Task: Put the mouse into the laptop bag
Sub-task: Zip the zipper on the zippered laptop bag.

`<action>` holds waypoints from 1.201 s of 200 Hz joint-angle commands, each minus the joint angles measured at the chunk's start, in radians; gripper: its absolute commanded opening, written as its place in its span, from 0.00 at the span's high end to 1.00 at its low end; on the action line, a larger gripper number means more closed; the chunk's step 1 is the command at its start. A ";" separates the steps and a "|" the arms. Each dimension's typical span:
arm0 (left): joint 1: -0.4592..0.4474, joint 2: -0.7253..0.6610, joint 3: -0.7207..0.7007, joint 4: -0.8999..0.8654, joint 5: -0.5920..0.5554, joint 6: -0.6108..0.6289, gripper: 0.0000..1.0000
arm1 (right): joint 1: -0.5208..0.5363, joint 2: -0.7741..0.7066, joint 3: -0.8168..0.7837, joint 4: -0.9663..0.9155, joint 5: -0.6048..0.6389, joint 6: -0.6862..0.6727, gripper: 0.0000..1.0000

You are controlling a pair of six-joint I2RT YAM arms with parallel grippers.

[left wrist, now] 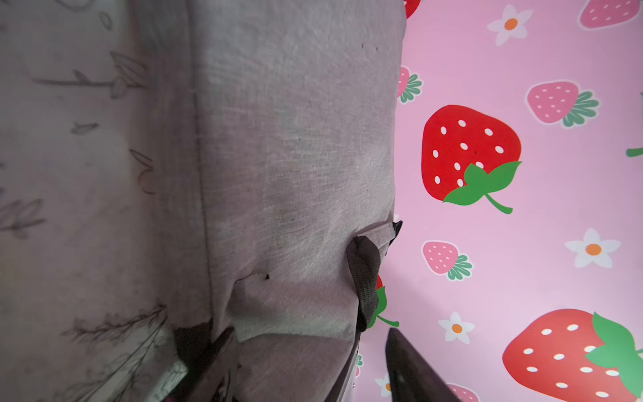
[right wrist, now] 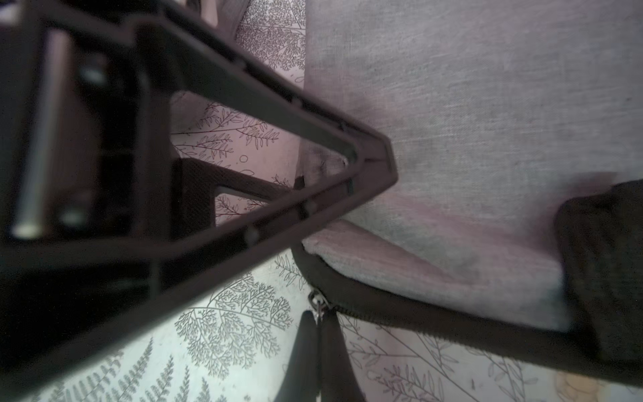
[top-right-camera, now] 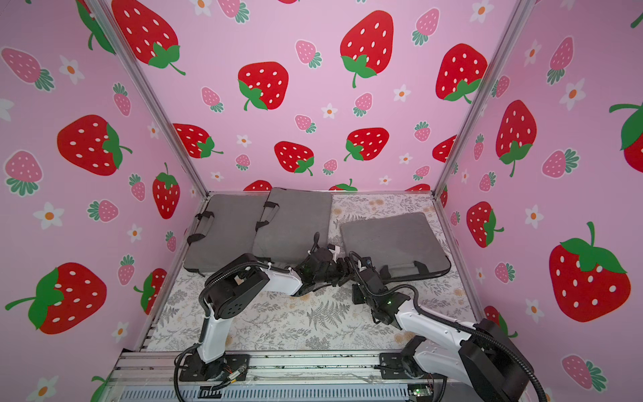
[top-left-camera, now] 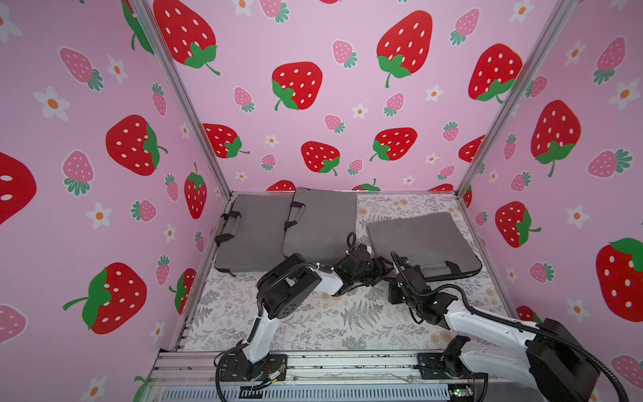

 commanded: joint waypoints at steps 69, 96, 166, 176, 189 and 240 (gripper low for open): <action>0.056 -0.186 -0.155 -0.064 -0.014 0.017 0.29 | 0.002 0.066 -0.015 0.143 -0.026 -0.009 1.00; 0.033 -0.147 -0.169 -0.010 0.005 -0.019 0.28 | 0.003 0.081 -0.014 0.170 -0.083 0.011 1.00; 0.001 0.048 0.034 -0.035 0.102 -0.006 0.45 | 0.005 0.106 -0.040 0.219 -0.130 0.042 1.00; -0.005 0.066 0.067 -0.074 0.101 0.013 0.72 | 0.004 0.116 -0.050 0.236 -0.128 0.047 1.00; -0.008 0.083 0.070 -0.048 0.089 0.004 0.92 | 0.006 0.130 -0.058 0.248 -0.116 0.054 1.00; 0.058 0.107 0.156 -0.148 0.119 0.098 1.00 | -0.021 0.143 -0.001 -0.002 0.104 0.125 1.00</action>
